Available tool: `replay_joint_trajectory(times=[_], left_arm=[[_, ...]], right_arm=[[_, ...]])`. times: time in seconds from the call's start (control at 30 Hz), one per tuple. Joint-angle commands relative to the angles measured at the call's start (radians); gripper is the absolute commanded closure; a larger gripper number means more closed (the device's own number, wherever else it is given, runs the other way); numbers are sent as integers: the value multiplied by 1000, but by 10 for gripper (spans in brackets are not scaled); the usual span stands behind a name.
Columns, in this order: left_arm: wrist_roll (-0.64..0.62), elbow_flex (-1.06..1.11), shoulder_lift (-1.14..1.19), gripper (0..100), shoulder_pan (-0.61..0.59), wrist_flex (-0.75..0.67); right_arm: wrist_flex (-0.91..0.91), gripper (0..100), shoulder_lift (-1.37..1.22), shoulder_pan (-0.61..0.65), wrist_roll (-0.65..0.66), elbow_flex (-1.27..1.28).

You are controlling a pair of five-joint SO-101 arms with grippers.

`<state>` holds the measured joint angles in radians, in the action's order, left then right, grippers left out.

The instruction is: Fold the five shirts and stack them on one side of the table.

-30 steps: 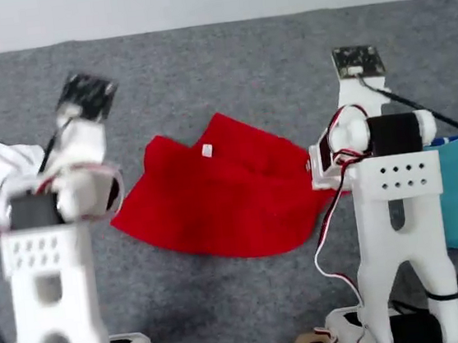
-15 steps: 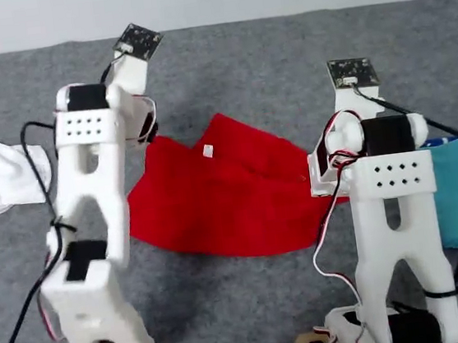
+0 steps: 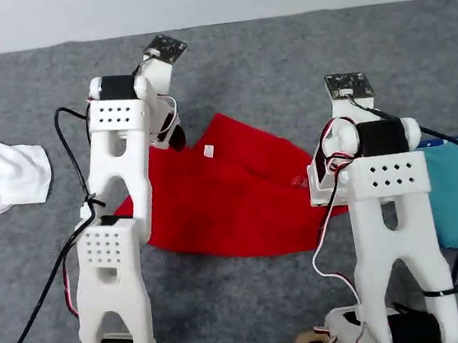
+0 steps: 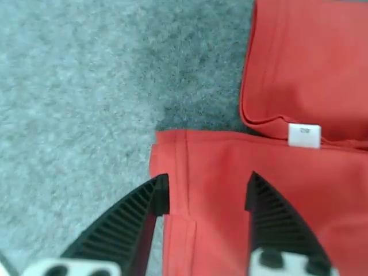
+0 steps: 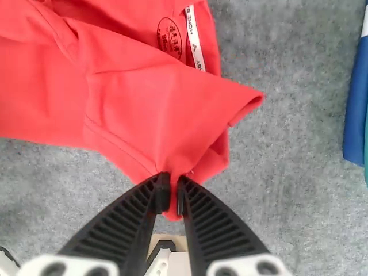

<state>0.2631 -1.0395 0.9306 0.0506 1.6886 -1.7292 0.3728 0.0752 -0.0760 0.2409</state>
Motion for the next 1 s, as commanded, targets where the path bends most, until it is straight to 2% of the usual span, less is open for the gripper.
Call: replay_joint_trajectory(times=[0.0,0.57,0.8,0.97], left_arm=[[-15,-124,55,775,-2,12],[-14,-484,299,775,-3,6],[-14,-501,382,775,-34,-75],[-6,-501,388,779,-32,-74]], right_arm=[[13,989,27,-2,11,-6],[15,989,-12,-7,11,-3],[28,989,-56,-4,12,-9],[50,989,-61,-2,12,-9]])
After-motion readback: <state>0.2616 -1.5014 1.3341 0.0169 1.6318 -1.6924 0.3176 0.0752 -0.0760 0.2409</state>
